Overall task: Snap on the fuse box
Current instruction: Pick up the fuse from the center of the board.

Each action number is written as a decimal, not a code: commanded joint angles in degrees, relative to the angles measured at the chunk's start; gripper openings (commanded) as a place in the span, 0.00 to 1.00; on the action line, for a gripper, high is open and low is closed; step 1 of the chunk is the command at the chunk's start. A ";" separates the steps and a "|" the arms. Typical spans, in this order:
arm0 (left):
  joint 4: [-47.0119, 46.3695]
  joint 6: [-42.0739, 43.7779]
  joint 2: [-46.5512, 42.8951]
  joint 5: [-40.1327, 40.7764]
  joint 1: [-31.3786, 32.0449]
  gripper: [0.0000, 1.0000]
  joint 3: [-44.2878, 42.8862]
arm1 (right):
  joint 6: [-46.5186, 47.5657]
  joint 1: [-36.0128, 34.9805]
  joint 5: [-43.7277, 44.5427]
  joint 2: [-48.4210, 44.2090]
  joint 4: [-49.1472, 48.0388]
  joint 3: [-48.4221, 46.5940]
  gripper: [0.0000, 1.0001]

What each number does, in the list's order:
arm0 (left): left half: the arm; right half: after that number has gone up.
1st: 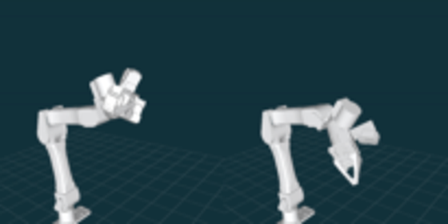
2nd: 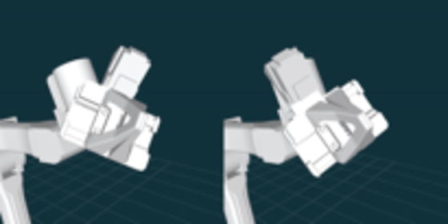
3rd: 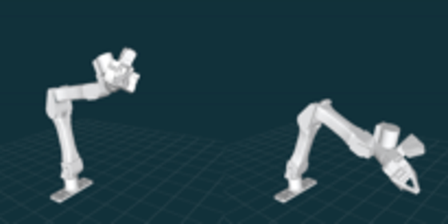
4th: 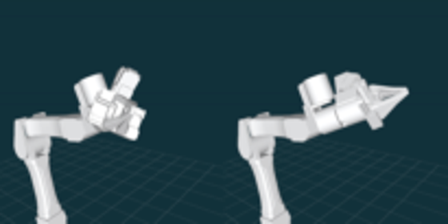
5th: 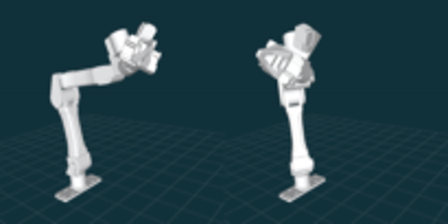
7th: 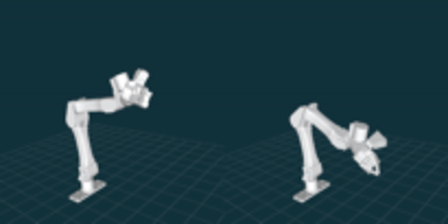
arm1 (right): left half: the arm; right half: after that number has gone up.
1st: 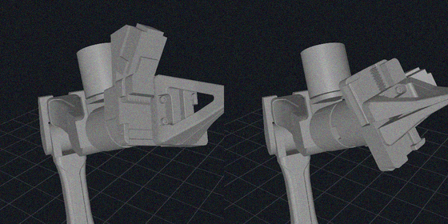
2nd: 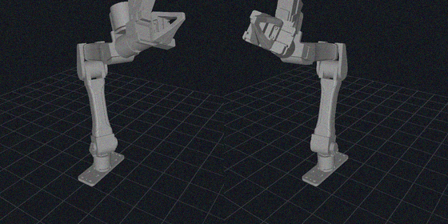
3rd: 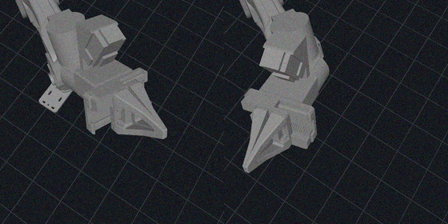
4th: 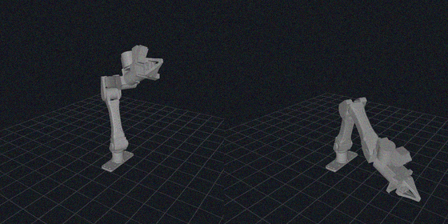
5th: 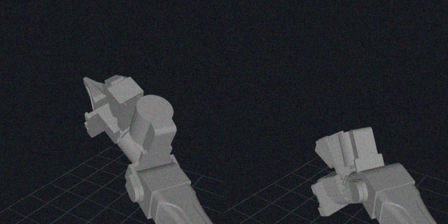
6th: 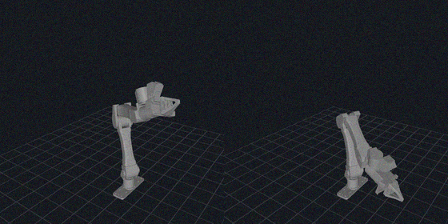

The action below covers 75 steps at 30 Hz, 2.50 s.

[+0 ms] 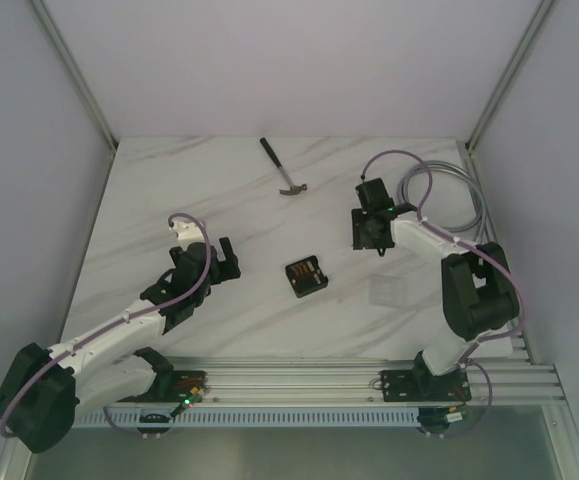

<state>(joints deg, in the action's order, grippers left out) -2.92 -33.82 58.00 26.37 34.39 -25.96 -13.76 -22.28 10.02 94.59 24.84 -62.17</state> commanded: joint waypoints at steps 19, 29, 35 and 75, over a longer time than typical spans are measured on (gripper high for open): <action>0.82 0.07 1.34 -0.41 -0.55 1.00 -0.35 | 0.55 9.33 -0.94 12.45 -8.98 -3.61 0.57; 0.84 0.06 1.68 -0.79 -0.74 1.00 -0.54 | 2.36 8.09 -5.03 12.70 -5.33 -4.04 0.39; 0.84 0.07 1.34 -0.90 -0.71 1.00 -0.48 | 2.51 6.81 -5.57 10.97 -2.09 -2.87 0.36; 0.53 -0.98 0.90 -2.43 -0.72 1.00 -0.62 | -2.46 4.79 -0.45 6.72 -0.12 0.75 0.25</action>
<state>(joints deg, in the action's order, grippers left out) -2.90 -33.87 59.20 25.17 34.06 -25.96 -17.28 -16.71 8.95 103.20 21.76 -63.81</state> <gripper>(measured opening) 0.998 0.298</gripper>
